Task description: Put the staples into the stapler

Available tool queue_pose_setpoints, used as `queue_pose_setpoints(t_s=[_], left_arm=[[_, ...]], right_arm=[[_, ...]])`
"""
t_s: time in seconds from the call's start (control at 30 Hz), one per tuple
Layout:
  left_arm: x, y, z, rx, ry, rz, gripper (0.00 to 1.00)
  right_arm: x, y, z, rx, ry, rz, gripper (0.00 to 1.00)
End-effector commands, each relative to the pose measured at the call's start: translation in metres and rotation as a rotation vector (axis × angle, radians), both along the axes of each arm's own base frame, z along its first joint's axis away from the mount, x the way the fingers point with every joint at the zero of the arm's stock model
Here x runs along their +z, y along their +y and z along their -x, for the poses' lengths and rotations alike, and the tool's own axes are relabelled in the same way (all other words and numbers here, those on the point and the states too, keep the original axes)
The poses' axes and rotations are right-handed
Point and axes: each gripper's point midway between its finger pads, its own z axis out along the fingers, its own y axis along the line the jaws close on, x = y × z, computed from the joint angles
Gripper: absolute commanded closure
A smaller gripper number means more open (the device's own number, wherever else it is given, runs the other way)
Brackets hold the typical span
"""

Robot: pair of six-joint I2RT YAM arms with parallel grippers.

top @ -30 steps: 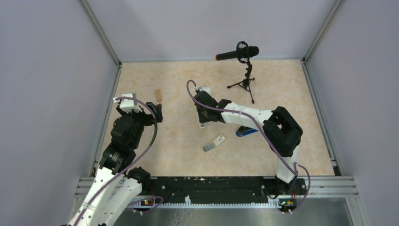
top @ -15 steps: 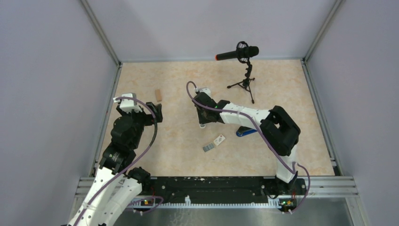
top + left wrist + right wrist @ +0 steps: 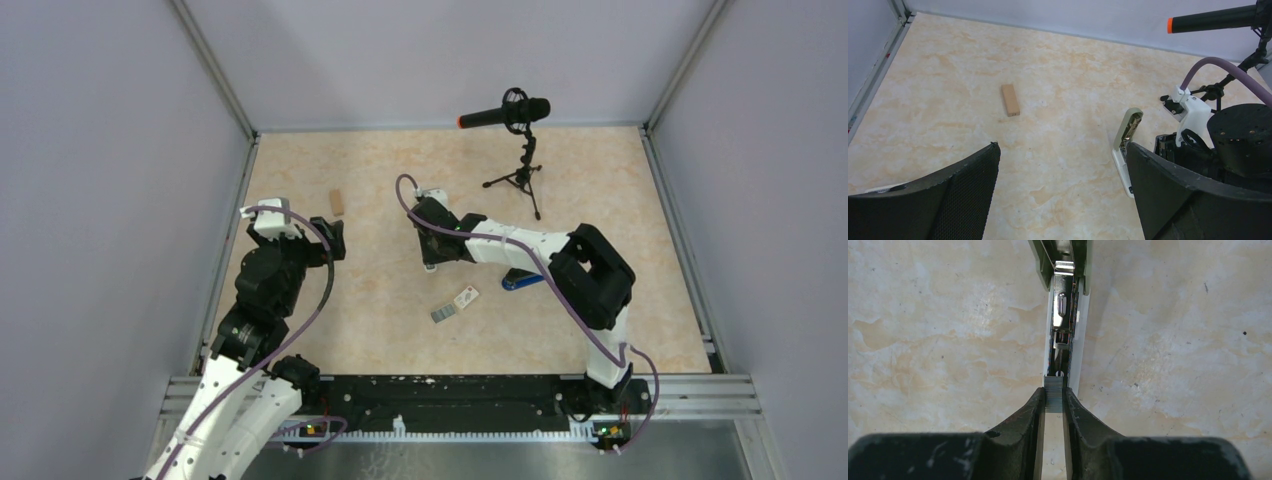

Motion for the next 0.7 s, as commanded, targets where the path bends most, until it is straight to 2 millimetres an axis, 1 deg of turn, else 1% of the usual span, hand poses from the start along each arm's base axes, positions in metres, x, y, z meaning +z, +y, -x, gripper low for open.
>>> queue_pose_setpoints(t_s=[0.0,0.33,0.57,0.67], left_arm=[[0.008,-0.001,0.0,-0.003,-0.033,0.006,0.01],[0.008,-0.001,0.001,-0.007,-0.035,0.007,0.01],[0.008,-0.002,0.001,-0.012,-0.037,0.007,0.01],[0.008,-0.003,0.001,-0.016,-0.039,0.009,0.01]], right_arm=[[0.016,0.012,-0.012,-0.024,-0.035,-0.047,0.83],[0.013,0.013,-0.015,-0.043,-0.029,-0.043,0.83],[0.005,0.01,-0.015,-0.057,-0.014,-0.016,0.83],[0.005,0.009,-0.014,-0.064,-0.011,-0.014,0.83]])
